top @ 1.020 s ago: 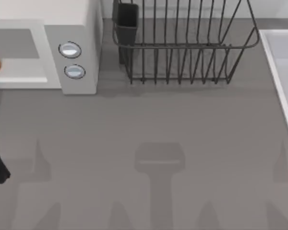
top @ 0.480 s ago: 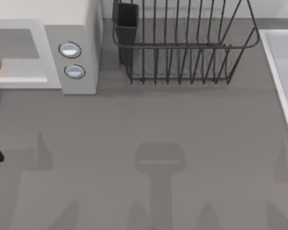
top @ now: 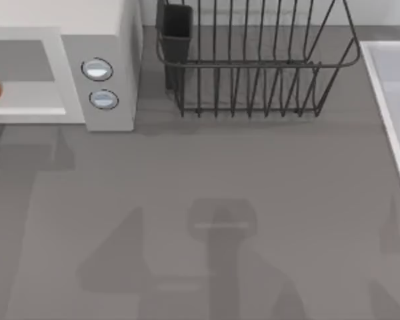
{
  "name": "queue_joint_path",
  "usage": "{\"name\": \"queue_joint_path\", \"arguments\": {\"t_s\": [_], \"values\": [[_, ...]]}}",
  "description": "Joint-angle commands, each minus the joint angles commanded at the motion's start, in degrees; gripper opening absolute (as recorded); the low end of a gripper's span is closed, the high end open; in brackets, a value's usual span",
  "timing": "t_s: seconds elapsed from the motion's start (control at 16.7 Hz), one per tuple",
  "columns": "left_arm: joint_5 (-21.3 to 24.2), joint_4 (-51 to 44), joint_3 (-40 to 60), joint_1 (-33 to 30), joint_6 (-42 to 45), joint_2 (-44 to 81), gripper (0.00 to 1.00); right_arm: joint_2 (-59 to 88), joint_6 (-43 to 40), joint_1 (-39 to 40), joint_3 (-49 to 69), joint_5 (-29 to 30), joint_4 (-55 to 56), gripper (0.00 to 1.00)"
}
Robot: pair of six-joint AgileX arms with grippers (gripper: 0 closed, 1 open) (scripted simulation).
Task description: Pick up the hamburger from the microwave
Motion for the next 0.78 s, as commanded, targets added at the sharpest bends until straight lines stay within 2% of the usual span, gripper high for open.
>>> {"name": "queue_joint_path", "arguments": {"t_s": [0.48, 0.78], "values": [[5.41, 22.09, 20.16, 5.03, 2.25, 53.5, 1.0, 0.0, 0.0, 0.0, 0.0, 0.0, 0.0, 1.0], [7.72, 31.4, 29.13, 7.48, 3.46, 78.79, 1.0, 0.0, 0.0, 0.0, 0.0, 0.0, 0.0, 1.0]]}}
